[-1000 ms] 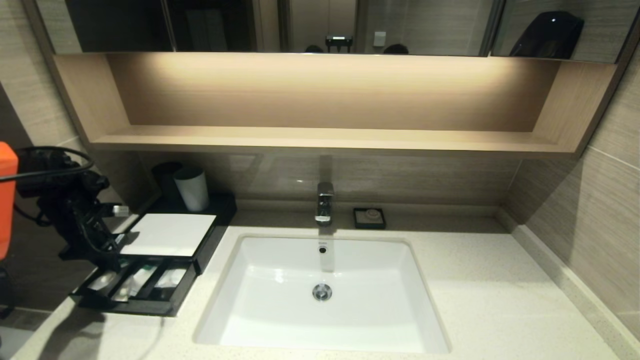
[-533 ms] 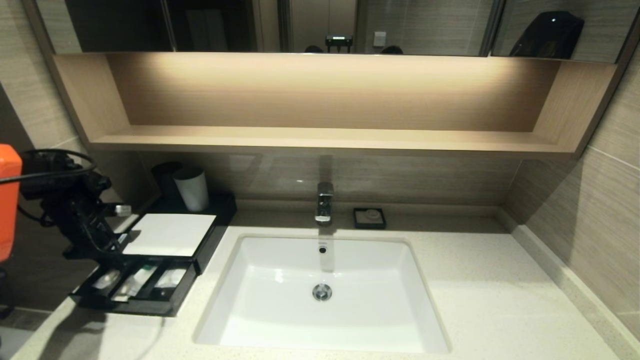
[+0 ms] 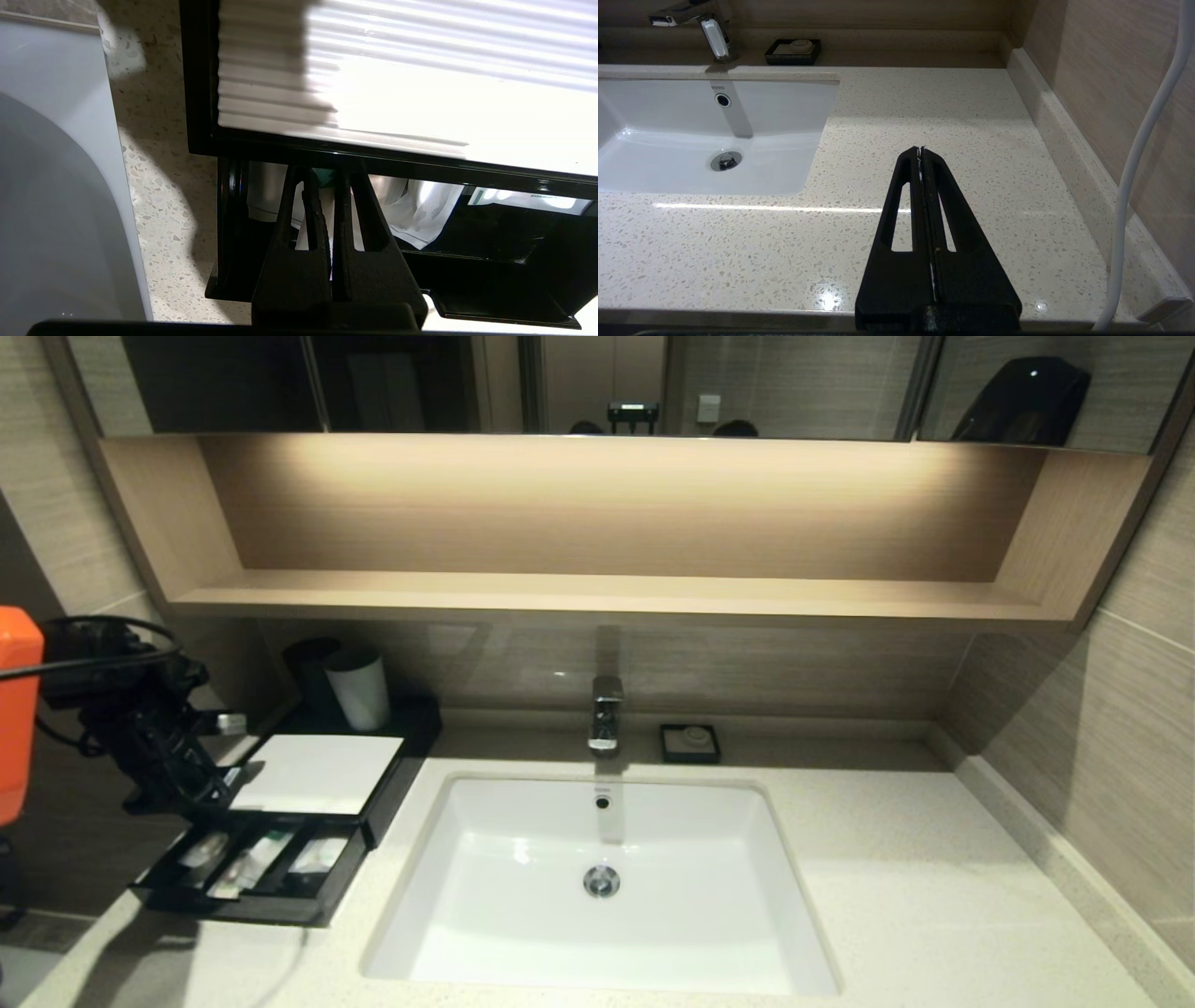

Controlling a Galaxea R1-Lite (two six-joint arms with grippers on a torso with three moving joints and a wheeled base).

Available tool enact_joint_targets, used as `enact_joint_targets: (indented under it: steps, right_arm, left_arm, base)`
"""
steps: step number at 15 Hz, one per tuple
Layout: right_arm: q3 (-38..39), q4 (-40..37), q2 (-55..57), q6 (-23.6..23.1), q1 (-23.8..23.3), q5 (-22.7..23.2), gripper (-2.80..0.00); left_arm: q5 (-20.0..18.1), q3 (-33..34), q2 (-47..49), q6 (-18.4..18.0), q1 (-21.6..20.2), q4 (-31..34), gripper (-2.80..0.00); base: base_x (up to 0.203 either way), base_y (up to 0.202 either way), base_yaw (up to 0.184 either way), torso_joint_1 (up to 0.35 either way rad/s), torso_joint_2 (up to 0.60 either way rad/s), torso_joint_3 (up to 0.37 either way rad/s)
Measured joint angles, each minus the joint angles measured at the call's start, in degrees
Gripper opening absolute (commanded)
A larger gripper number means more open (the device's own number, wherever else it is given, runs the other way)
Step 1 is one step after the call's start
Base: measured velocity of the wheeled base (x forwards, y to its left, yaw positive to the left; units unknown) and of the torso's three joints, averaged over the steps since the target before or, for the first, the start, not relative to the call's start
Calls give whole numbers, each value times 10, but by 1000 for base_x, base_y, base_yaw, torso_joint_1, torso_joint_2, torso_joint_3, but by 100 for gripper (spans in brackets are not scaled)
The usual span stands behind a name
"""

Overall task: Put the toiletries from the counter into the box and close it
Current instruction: Place the bathroom toiletry into the drawer

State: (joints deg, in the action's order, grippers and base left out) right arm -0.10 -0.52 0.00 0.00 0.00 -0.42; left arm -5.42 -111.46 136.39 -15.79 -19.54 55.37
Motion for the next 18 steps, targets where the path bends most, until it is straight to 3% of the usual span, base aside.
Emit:
enact_joint_targets:
  steps: [10, 11, 18]
  right_arm:
    - [0, 0, 0, 0, 0, 0, -280]
    - [0, 0, 0, 0, 0, 0, -280]
    - [0, 0, 0, 0, 0, 0, -280]
  left_arm:
    - [-4, 2, -1, 0, 3, -3, -280]
    - [-4, 2, -2, 0, 3, -3, 0]
    - [-3, 3, -4, 0, 2, 0, 0]
  base:
    - [0, 0, 0, 0, 0, 0]
    - [0, 0, 0, 0, 0, 0]
    - [0, 0, 0, 0, 0, 0]
